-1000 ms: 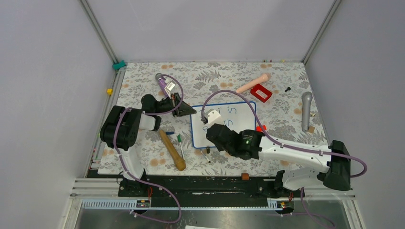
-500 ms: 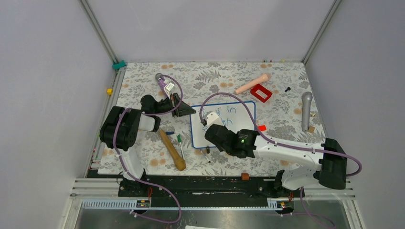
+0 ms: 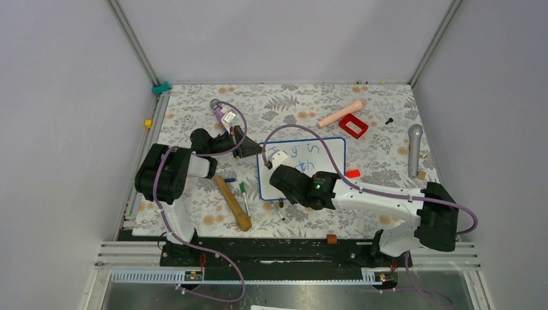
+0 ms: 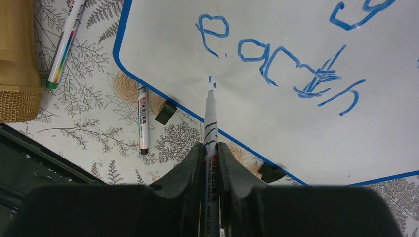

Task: Write a sentence on the whiteboard

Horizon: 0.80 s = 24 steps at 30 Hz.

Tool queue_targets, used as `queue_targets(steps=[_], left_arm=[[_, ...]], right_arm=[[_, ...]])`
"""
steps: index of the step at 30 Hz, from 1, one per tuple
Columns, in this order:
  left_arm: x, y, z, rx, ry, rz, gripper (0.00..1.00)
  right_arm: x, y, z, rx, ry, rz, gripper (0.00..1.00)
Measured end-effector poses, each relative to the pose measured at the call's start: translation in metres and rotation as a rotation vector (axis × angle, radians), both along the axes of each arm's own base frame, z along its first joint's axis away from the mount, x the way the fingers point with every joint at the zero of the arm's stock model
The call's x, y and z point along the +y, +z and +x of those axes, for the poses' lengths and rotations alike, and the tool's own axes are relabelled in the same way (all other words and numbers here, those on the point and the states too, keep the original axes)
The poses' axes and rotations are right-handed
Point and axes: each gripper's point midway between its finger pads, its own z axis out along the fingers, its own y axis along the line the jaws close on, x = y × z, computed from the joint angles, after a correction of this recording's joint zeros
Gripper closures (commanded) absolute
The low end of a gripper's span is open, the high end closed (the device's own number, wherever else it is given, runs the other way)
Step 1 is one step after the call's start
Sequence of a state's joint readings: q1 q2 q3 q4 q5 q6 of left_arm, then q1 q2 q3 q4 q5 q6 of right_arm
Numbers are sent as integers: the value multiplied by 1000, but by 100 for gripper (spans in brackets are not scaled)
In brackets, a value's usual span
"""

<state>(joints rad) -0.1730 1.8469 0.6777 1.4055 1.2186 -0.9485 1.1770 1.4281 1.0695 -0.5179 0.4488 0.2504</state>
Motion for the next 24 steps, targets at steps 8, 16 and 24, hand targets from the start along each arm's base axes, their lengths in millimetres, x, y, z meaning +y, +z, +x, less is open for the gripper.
queue_targets(steps=[8, 16, 24], left_arm=[[0, -1, 0, -3, 1, 1, 100], [0, -1, 0, -5, 1, 1, 100], [0, -1, 0, -5, 1, 1, 100]], right_arm=[[4, -8, 1, 9, 1, -27, 100], [11, -10, 4, 12, 1, -36, 100], [13, -15, 6, 15, -1, -54, 100]])
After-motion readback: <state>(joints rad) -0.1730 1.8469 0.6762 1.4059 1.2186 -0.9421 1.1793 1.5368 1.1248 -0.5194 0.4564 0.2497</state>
